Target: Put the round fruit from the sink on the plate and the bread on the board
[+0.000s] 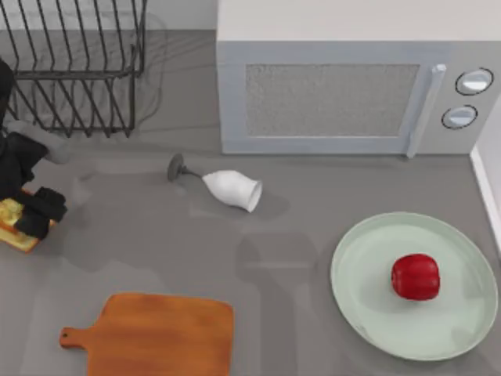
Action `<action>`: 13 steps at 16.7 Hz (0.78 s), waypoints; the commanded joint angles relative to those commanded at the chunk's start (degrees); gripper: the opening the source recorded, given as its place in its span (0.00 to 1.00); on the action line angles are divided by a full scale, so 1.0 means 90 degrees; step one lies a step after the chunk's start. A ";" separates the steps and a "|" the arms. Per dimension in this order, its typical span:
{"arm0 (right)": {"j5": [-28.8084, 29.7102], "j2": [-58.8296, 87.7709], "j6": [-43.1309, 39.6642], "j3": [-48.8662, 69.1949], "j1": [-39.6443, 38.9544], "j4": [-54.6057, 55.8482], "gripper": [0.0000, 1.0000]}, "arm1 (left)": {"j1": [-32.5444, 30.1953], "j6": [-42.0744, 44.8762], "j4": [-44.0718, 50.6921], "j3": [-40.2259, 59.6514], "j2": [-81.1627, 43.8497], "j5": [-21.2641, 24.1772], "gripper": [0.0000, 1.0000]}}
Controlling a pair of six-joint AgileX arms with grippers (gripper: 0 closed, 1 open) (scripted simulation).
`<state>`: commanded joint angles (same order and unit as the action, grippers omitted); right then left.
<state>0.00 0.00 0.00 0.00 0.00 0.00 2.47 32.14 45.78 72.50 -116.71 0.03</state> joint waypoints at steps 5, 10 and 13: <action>0.0000 0.0000 0.0000 0.0000 0.0000 0.0000 1.00 | 0.0000 0.0000 0.0000 0.0000 0.0000 0.0000 0.00; 0.0000 0.0000 0.0000 0.0000 0.0000 0.0000 1.00 | -0.0019 -0.0018 0.0045 0.0018 0.0083 0.0043 0.00; 0.0000 0.0000 0.0000 0.0000 0.0000 0.0000 1.00 | -0.0021 -0.0013 0.0291 0.0265 0.0195 0.0042 0.00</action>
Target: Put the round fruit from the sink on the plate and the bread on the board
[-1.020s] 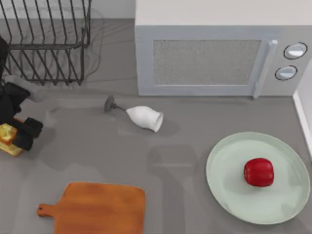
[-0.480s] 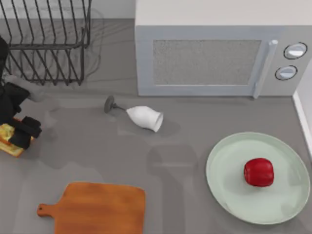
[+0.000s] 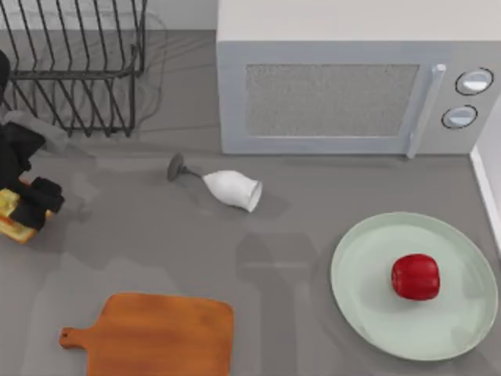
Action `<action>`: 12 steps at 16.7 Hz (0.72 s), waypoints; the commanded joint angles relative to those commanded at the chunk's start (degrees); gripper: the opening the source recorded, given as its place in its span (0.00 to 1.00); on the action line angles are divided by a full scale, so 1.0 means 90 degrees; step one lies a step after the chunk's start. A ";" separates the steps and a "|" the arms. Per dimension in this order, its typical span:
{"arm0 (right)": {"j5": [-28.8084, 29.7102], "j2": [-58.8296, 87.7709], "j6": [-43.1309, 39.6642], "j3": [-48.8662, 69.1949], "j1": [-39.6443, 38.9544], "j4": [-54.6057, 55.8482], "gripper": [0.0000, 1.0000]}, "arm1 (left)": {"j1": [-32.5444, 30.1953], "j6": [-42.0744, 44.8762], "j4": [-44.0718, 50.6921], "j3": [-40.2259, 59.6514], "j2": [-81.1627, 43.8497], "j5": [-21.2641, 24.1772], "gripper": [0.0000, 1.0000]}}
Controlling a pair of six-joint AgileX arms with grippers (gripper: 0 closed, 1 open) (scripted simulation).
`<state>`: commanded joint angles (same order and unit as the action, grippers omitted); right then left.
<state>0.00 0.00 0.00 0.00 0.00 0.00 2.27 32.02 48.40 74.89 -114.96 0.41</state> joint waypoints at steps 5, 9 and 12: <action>0.0000 0.0000 0.0000 0.0000 0.0000 0.0000 1.00 | -0.0008 -0.0011 0.1507 0.0822 0.0351 -0.0002 0.00; 0.0000 0.0000 0.0000 0.0000 0.0000 0.0000 1.00 | -0.0014 -0.0033 0.2095 0.1305 0.0678 -0.0004 0.00; 0.0000 0.0000 0.0000 0.0000 0.0000 0.0000 1.00 | -0.0004 -0.0021 0.2077 0.1290 0.0654 -0.0008 0.00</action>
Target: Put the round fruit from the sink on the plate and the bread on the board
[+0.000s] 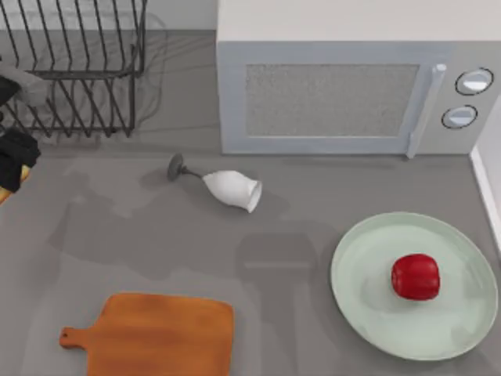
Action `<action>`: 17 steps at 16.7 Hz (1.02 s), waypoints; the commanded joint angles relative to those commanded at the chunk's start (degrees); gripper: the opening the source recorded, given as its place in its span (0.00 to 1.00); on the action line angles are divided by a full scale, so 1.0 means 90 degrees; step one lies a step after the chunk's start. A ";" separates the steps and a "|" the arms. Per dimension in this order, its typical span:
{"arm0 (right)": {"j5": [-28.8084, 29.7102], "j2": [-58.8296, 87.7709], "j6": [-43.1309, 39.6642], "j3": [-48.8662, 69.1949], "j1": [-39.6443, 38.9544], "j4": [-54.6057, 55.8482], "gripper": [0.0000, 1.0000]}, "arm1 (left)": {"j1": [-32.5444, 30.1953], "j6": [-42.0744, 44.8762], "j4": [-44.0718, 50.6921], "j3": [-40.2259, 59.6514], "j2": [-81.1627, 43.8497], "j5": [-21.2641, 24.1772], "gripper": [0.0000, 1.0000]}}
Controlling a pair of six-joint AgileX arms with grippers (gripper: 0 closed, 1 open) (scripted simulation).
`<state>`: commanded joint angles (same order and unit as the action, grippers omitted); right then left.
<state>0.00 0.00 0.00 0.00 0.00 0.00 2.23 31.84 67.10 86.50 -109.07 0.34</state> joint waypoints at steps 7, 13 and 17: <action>0.0000 0.0000 0.0000 0.0000 0.0000 0.0000 1.00 | -0.0829 -0.1290 -0.0135 -0.0548 0.0327 -0.0019 0.00; 0.0000 0.0000 0.0000 0.0000 0.0000 0.0000 1.00 | -0.2420 -0.4025 -0.0487 -0.1780 0.1124 -0.0042 0.00; 0.0000 0.0000 0.0000 0.0000 0.0000 0.0000 1.00 | -0.3497 -0.6054 -0.0776 -0.2655 0.1735 -0.0059 0.00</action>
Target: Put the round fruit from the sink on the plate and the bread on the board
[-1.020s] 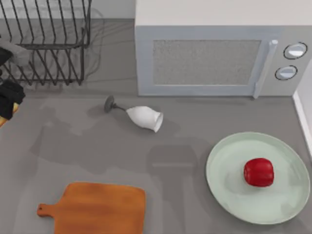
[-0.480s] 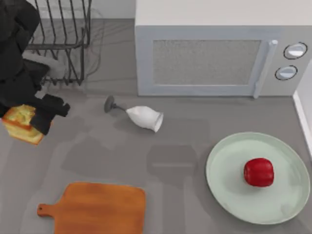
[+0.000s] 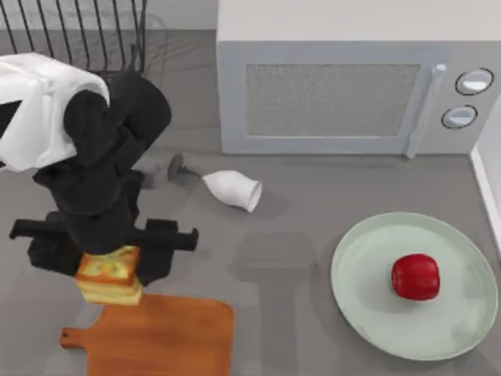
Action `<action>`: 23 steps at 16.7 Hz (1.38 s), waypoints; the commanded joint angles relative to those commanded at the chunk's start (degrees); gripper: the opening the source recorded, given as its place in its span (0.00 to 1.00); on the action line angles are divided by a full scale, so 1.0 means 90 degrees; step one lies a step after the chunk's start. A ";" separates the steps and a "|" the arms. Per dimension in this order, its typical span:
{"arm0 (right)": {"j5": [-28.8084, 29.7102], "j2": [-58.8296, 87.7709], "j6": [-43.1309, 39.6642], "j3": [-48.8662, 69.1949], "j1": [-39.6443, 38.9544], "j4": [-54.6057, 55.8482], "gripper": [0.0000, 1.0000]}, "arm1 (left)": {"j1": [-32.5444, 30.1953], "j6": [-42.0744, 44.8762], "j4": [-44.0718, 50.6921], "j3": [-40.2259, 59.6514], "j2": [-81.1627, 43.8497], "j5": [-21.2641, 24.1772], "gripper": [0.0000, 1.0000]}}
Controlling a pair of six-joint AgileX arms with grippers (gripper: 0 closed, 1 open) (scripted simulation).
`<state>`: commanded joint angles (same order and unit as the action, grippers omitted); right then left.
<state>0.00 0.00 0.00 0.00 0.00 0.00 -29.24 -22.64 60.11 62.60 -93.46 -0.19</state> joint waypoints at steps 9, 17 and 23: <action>0.0000 0.0000 0.0000 0.0000 0.0000 0.0000 1.00 | -0.0961 -0.1565 -0.0334 -0.0831 0.0663 -0.0032 0.00; 0.0000 0.0000 0.0000 0.0000 0.0000 0.0000 1.00 | -0.0931 -0.1532 -0.0756 -0.1081 0.0510 -0.0030 0.00; 0.0000 0.0000 0.0000 0.0000 0.0000 0.0000 1.00 | -0.0929 -0.1536 -0.1262 -0.1404 0.0319 -0.0028 0.00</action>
<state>0.00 0.00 0.00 0.00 0.00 0.00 -37.60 -36.47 48.76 49.97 -90.59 -0.44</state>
